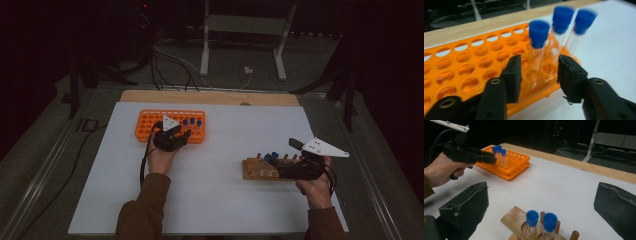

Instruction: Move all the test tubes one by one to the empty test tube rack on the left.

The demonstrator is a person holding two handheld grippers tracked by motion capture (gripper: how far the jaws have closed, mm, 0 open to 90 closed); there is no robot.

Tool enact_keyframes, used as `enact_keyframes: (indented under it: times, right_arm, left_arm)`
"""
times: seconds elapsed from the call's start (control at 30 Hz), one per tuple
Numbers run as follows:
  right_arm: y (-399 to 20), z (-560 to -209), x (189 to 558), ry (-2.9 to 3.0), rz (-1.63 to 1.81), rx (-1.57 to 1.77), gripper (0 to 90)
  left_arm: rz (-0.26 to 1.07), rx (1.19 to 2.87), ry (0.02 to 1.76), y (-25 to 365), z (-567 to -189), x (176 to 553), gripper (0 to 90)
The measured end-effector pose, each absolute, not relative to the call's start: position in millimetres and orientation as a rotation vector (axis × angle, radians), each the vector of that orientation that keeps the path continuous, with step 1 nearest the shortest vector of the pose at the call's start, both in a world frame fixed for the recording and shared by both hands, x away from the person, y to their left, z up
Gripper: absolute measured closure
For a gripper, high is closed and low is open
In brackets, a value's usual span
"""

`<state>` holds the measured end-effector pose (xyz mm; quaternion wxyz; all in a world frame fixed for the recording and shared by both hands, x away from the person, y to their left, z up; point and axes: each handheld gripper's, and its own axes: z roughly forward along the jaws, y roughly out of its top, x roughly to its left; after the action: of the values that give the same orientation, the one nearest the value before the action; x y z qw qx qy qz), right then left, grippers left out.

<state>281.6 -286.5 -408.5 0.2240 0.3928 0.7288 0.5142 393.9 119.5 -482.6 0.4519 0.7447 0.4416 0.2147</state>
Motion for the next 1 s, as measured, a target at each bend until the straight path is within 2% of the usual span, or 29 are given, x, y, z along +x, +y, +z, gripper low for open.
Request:
enact_keyframes:
  times: [0.4,0.53,0.7,0.9,1.0]
  right_arm:
    - [-289,-412,283,2.015,1.417,1.091,0.3]
    - [-290,-416,285,2.030,1.408,1.096,0.3]
    - [-291,-419,285,2.037,1.357,1.110,3.2]
    - [-293,-423,286,2.043,1.332,1.117,10.5]
    - [-296,-427,286,2.048,1.320,1.134,17.5]
  left_arm:
    - [0.454,1.722,0.986,119,-457,355,19.9]
    - [0.445,1.698,0.959,120,-451,339,15.0]
    - [0.454,1.708,0.945,121,-447,325,1.8]
    - [0.455,1.703,0.938,125,-444,314,0.3]
    - [0.452,1.691,0.934,126,-442,312,0.3]
